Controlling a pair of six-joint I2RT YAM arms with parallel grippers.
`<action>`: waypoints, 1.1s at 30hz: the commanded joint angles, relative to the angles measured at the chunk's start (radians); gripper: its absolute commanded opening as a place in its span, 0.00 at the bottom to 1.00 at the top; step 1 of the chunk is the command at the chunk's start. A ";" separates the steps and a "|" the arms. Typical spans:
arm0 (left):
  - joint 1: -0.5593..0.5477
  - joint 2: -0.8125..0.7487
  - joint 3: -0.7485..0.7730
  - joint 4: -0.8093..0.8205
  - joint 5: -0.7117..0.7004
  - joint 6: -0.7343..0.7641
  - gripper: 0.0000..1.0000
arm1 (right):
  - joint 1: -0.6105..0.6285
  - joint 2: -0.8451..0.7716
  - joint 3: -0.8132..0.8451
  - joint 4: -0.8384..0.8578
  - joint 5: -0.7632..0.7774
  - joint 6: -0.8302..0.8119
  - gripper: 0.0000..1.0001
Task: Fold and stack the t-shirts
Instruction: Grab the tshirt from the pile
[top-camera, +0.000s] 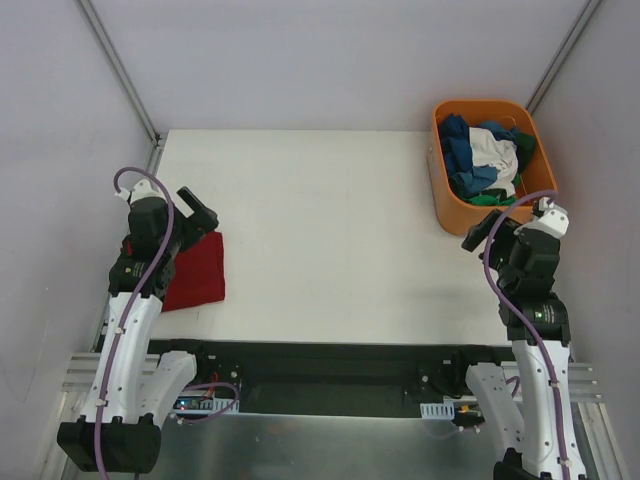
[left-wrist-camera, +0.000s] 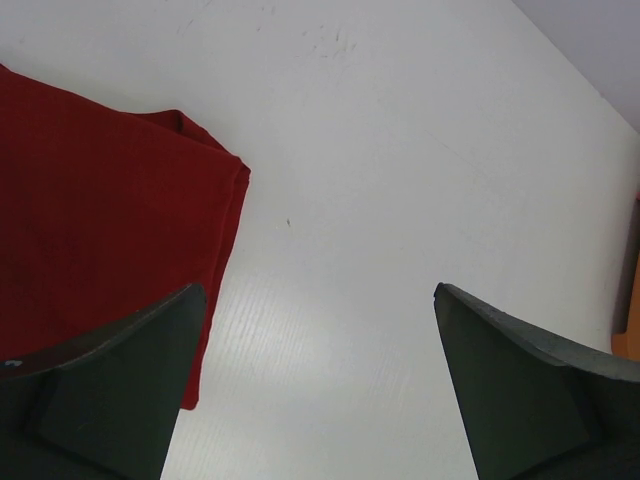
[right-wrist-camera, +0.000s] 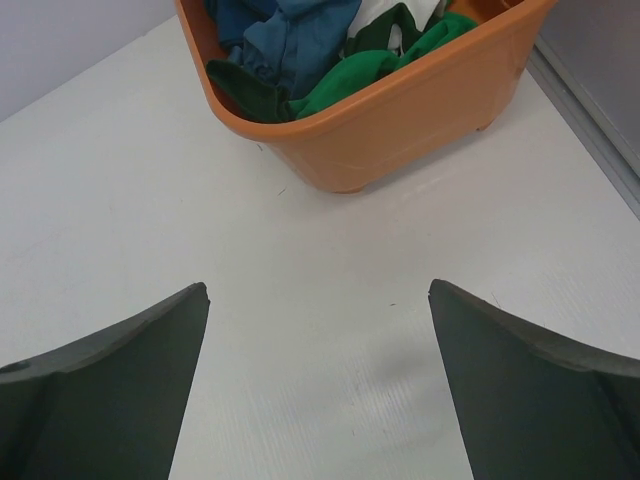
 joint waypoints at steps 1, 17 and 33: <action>0.005 -0.024 0.040 0.004 0.016 0.016 0.99 | -0.005 0.016 0.062 0.049 0.034 -0.019 0.97; 0.005 0.065 0.065 0.020 0.107 0.004 0.99 | -0.026 0.752 0.695 -0.123 0.158 -0.210 0.97; 0.005 0.123 0.066 0.090 0.142 0.050 0.99 | -0.184 1.303 1.138 -0.161 0.091 -0.120 0.96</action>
